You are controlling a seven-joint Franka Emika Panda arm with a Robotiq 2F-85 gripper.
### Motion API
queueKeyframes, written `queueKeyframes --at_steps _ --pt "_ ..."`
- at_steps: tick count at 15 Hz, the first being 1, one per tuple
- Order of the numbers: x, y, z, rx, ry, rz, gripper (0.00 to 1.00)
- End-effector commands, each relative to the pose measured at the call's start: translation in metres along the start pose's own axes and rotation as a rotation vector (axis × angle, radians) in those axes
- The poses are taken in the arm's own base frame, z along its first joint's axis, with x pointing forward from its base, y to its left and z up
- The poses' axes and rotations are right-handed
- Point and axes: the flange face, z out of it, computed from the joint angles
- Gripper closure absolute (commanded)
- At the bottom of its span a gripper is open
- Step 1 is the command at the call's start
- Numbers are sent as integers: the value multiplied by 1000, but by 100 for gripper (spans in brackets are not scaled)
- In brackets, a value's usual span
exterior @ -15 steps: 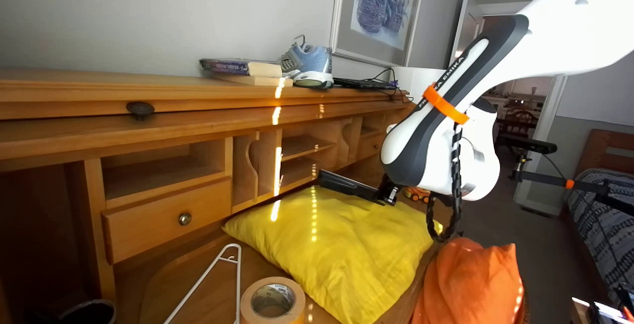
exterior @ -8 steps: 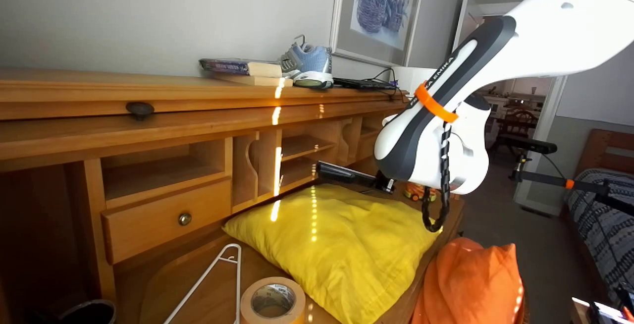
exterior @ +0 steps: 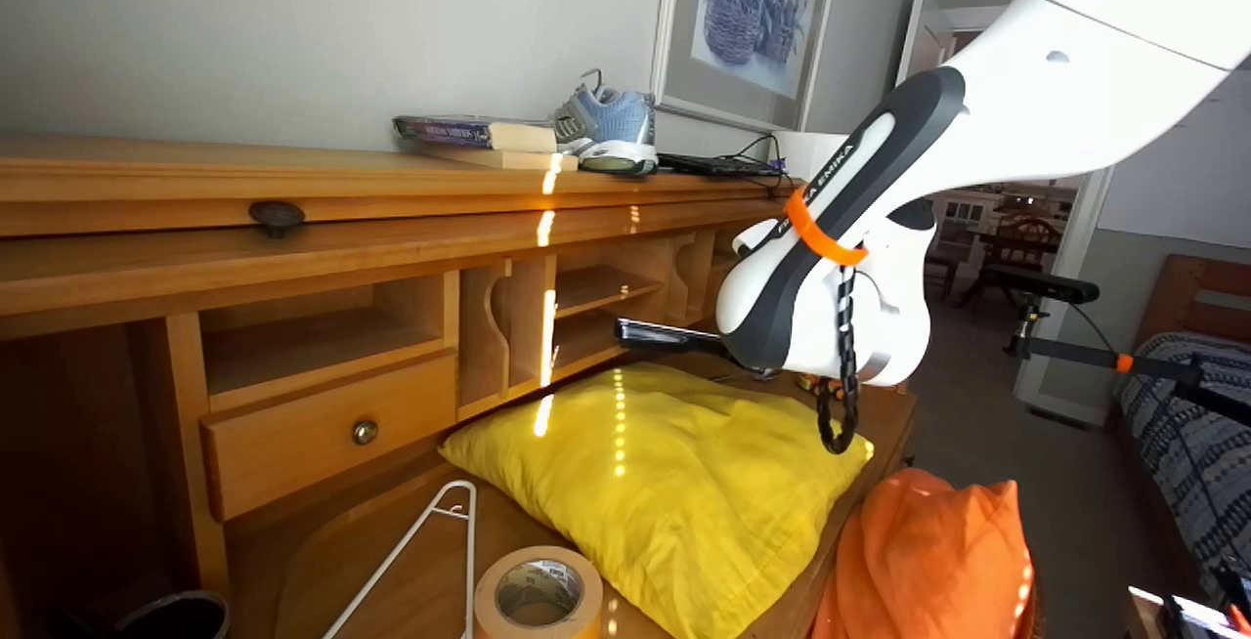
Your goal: Take the remote controller off of the yellow pillow and put it into the shelf
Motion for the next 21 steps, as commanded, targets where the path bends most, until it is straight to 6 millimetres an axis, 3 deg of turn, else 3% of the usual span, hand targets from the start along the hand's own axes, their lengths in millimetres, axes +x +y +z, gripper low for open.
queueKeyframes --at_steps 1,12,21 --pt "11 3 9 -76 -3 -94 96" --pt "33 7 35 -186 27 -264 96" --pt "49 10 61 -192 75 -301 96"
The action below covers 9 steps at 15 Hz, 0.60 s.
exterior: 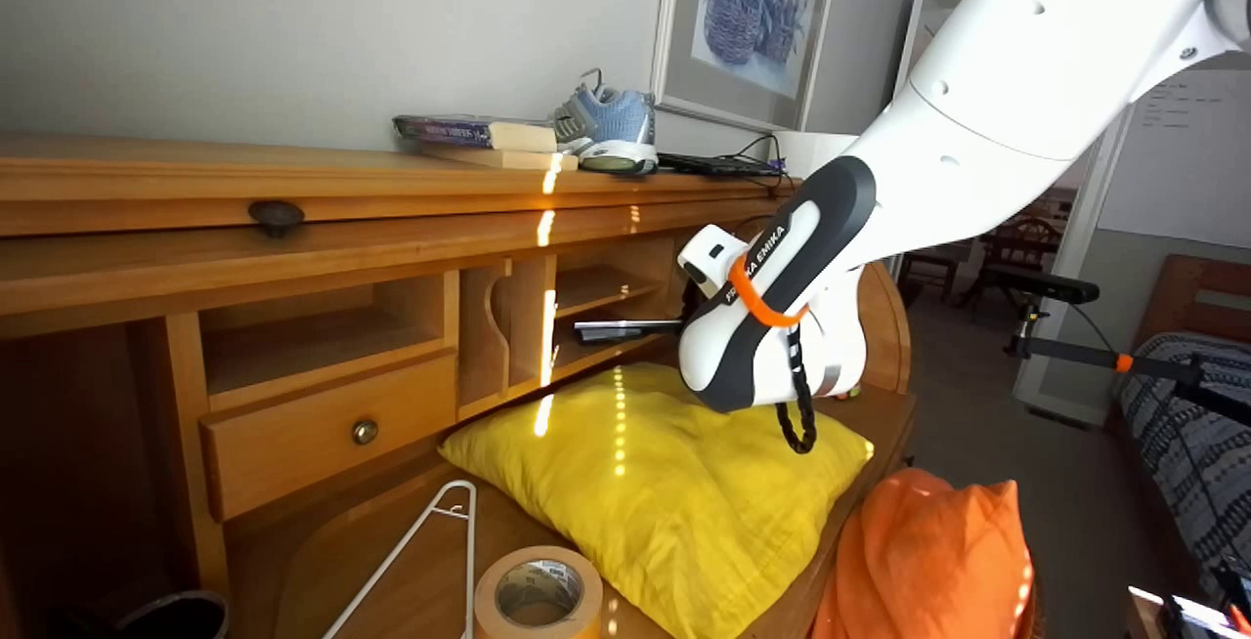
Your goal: Take the remote controller off of the yellow pillow and put it into the shelf
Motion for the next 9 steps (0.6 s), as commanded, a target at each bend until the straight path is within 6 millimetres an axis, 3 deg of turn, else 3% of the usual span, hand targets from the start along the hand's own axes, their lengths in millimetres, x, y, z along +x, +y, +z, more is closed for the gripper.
queueKeyframes --at_steps 1,9 --pt "5 -5 17 -26 19 -11 96" --pt "5 -21 42 -69 53 -21 96"
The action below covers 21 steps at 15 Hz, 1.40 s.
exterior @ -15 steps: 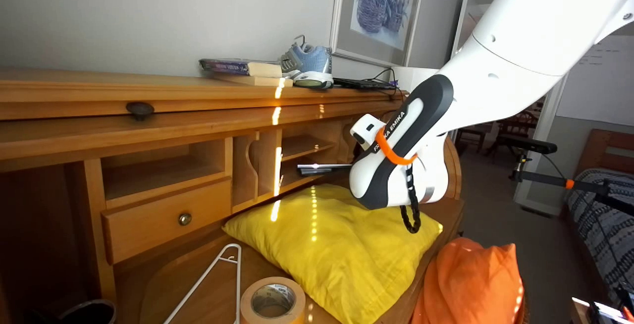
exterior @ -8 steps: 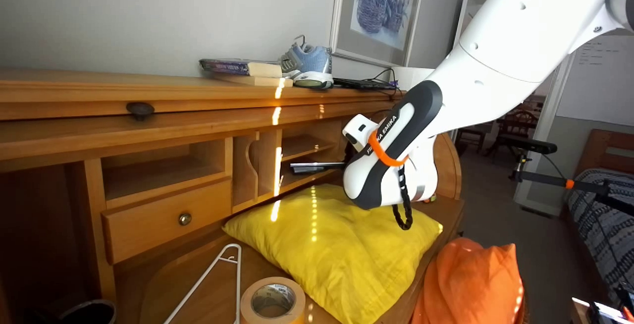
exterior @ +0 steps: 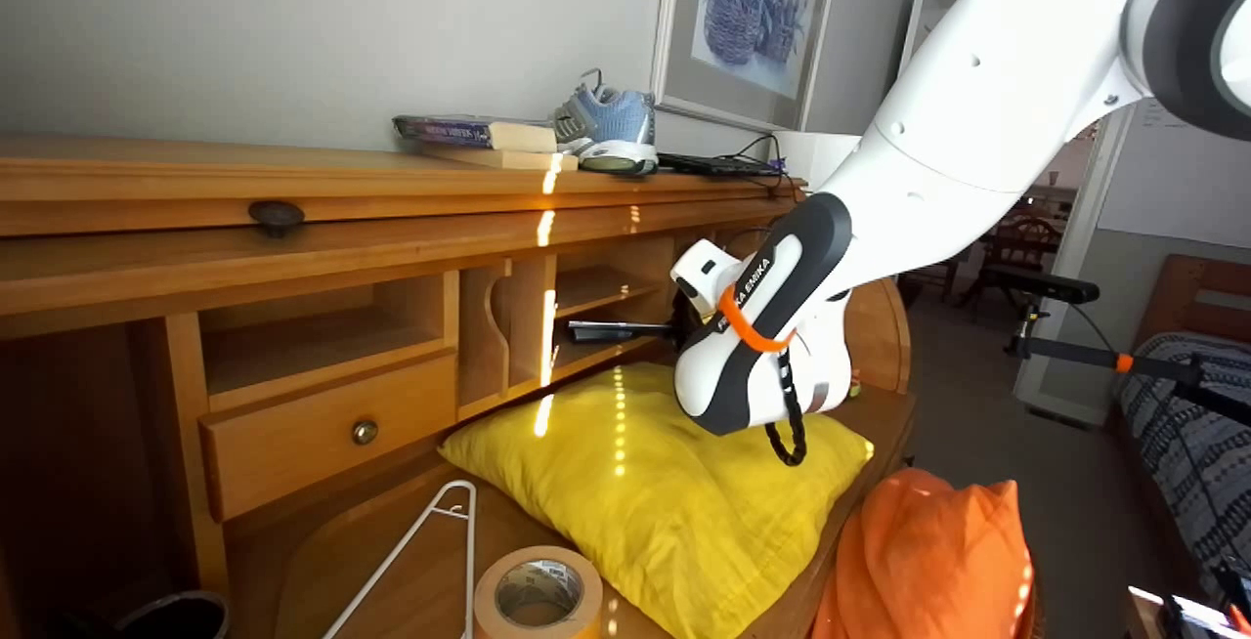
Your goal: Take the remote controller off of the yellow pillow and put it into the shelf
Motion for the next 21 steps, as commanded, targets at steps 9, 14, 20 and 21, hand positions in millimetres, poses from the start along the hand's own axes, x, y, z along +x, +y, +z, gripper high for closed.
queueKeyframes --at_steps 9,14,20,21 --pt "17 -18 30 -45 67 -26 96" --pt "26 -18 33 -58 92 -52 96" --pt "33 -17 41 -71 106 -66 96" --pt "34 -16 42 -73 108 -65 96"
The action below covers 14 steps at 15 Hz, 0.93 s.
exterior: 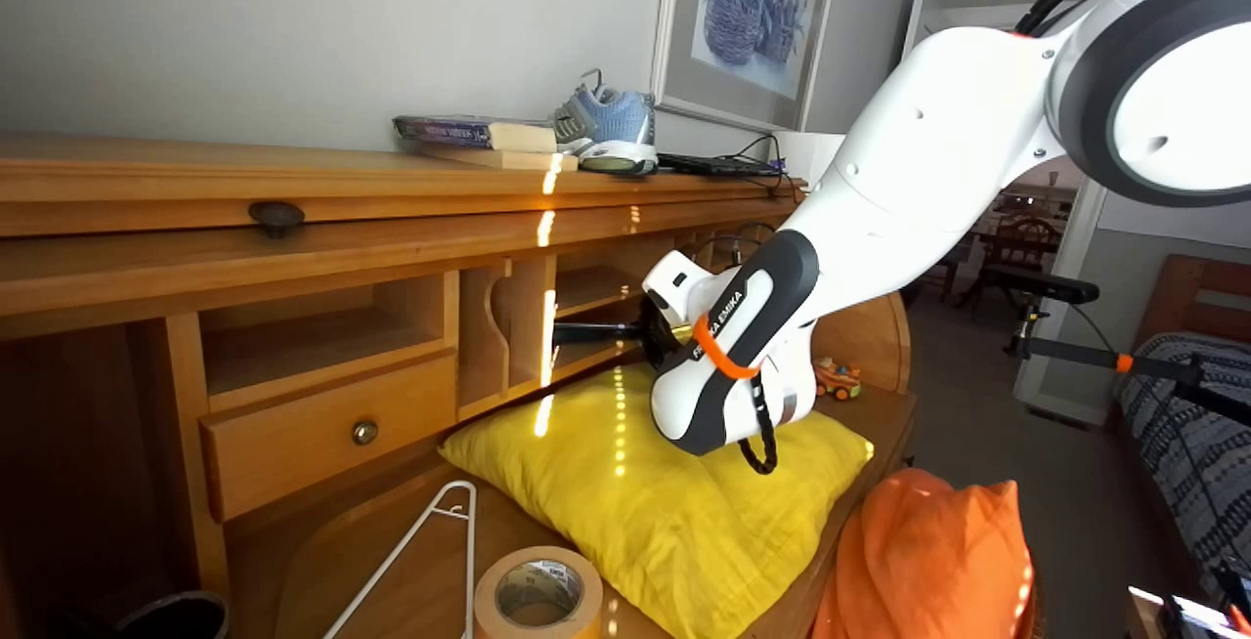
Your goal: Take the remote controller off of the yellow pillow and put it into the shelf
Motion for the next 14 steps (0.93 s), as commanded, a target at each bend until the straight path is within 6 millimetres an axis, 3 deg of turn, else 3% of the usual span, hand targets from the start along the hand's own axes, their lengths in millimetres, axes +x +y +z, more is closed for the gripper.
queueKeyframes --at_steps 1,14 --pt "4 -11 13 -2 17 -32 96" --pt "8 -9 29 -23 20 -33 96"
